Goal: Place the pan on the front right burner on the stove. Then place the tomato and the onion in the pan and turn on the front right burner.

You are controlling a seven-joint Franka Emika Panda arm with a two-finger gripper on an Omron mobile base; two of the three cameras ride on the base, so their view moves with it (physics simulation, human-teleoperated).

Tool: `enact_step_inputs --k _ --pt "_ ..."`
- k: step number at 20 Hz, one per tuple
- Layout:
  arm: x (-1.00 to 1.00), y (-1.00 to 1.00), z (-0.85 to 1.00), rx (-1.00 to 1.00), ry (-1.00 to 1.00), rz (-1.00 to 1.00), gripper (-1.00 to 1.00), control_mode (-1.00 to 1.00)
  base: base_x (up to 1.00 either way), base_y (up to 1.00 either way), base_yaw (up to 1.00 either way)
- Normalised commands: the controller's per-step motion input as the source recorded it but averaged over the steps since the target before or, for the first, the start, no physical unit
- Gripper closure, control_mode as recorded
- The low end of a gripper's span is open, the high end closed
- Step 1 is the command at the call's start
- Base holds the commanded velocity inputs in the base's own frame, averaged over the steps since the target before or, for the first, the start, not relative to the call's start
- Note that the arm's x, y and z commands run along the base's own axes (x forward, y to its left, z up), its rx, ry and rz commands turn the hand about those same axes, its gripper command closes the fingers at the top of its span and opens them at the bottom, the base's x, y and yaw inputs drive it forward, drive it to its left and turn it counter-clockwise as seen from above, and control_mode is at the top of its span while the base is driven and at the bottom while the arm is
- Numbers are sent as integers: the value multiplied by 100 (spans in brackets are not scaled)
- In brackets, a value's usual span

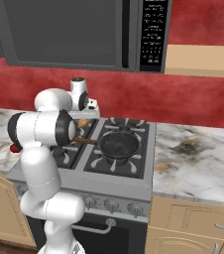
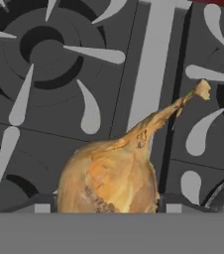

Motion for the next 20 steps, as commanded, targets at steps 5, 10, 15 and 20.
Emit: enact_step_inputs --k 5,10,15,20 --pt "1 -53 11 0 0 -6 100 -100 0 0 0" --pt "0 -52 0 0 0 -7 100 -100 0 0 0" --pt "0 -55 0 0 0 -6 100 -100 0 0 0" --pt "-1 -40 0 0 0 -6 100 -100 0 0 0"
